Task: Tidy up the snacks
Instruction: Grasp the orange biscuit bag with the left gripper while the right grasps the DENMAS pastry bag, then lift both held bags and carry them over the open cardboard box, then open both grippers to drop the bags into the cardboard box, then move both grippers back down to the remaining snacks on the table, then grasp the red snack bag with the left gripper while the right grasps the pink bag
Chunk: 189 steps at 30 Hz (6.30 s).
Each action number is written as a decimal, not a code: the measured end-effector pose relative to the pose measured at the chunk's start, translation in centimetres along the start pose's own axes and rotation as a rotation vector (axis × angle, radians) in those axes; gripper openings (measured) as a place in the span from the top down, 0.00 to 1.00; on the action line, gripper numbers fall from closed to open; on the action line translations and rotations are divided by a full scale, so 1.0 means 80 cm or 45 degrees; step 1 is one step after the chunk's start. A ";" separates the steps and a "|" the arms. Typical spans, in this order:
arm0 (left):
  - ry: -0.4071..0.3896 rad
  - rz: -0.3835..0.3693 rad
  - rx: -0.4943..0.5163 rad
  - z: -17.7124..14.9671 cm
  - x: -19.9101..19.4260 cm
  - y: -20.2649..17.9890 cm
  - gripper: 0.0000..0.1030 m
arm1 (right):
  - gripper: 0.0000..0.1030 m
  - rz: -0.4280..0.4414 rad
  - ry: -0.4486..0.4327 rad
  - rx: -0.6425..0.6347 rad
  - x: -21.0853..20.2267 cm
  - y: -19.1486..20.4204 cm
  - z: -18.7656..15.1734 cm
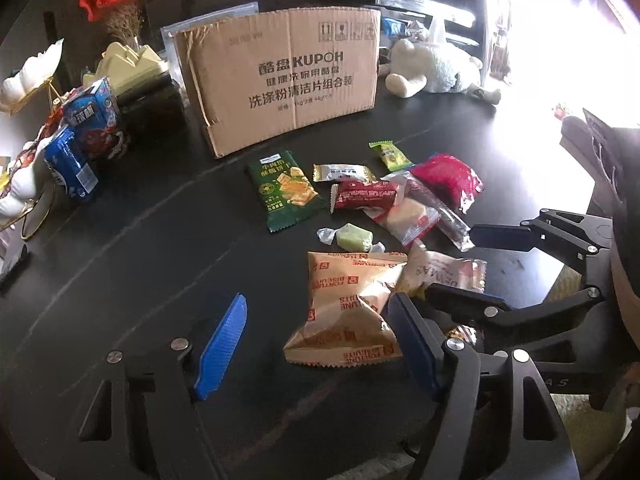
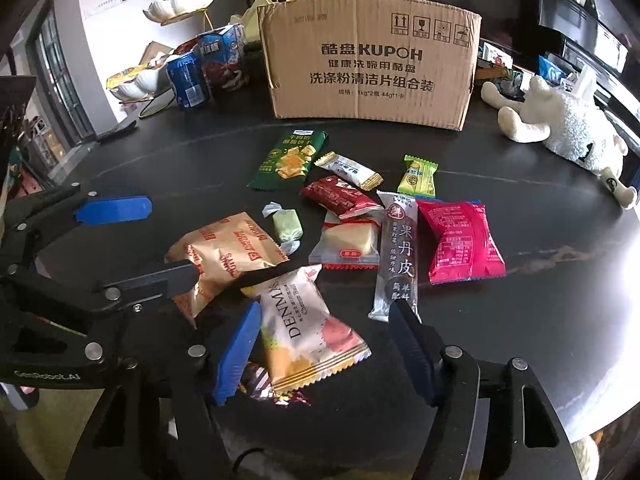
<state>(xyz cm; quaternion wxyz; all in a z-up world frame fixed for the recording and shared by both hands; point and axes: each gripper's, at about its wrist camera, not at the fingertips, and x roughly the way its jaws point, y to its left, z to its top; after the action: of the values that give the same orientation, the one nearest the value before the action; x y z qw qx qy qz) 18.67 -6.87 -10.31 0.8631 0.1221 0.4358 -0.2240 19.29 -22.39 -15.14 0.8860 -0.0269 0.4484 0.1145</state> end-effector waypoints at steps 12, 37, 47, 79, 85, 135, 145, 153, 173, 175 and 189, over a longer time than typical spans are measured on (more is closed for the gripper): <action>0.062 -0.075 -0.049 0.004 0.029 0.005 0.40 | 0.51 0.023 0.015 0.002 0.011 -0.004 0.007; -0.023 -0.048 -0.081 0.009 -0.014 0.003 0.55 | 0.67 0.066 -0.062 0.030 -0.020 0.006 0.013; -0.144 -0.024 -0.102 0.041 -0.052 0.006 0.55 | 0.67 0.026 -0.203 0.042 -0.061 -0.001 0.043; -0.359 0.087 -0.156 0.225 -0.091 0.065 0.55 | 0.67 -0.006 -0.509 0.128 -0.107 -0.046 0.225; -0.360 0.094 -0.166 0.252 -0.080 0.077 0.55 | 0.67 -0.002 -0.510 0.135 -0.096 -0.057 0.252; -0.340 0.169 -0.186 0.214 -0.082 0.030 0.13 | 0.46 -0.068 -0.351 0.250 -0.091 -0.098 0.197; -0.244 0.122 -0.221 0.168 -0.076 0.005 0.13 | 0.46 -0.073 -0.276 0.281 -0.095 -0.099 0.144; -0.113 0.034 -0.270 0.147 -0.041 -0.005 0.14 | 0.46 -0.086 -0.195 0.315 -0.079 -0.104 0.108; 0.195 -0.098 -0.368 0.146 0.055 -0.021 0.30 | 0.46 0.002 0.028 0.497 -0.001 -0.137 0.065; 0.215 -0.088 -0.384 0.146 0.062 -0.021 0.31 | 0.46 0.005 0.033 0.507 0.005 -0.139 0.062; 0.310 -0.080 -0.486 0.135 0.096 -0.021 0.38 | 0.46 0.043 0.063 0.542 0.030 -0.148 0.054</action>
<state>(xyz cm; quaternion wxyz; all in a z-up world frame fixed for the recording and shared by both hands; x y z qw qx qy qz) 29.38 -14.84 -10.21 0.8042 -0.0309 0.5748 -0.1480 26.77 -32.79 -15.11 0.8584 0.1654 0.4845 0.0313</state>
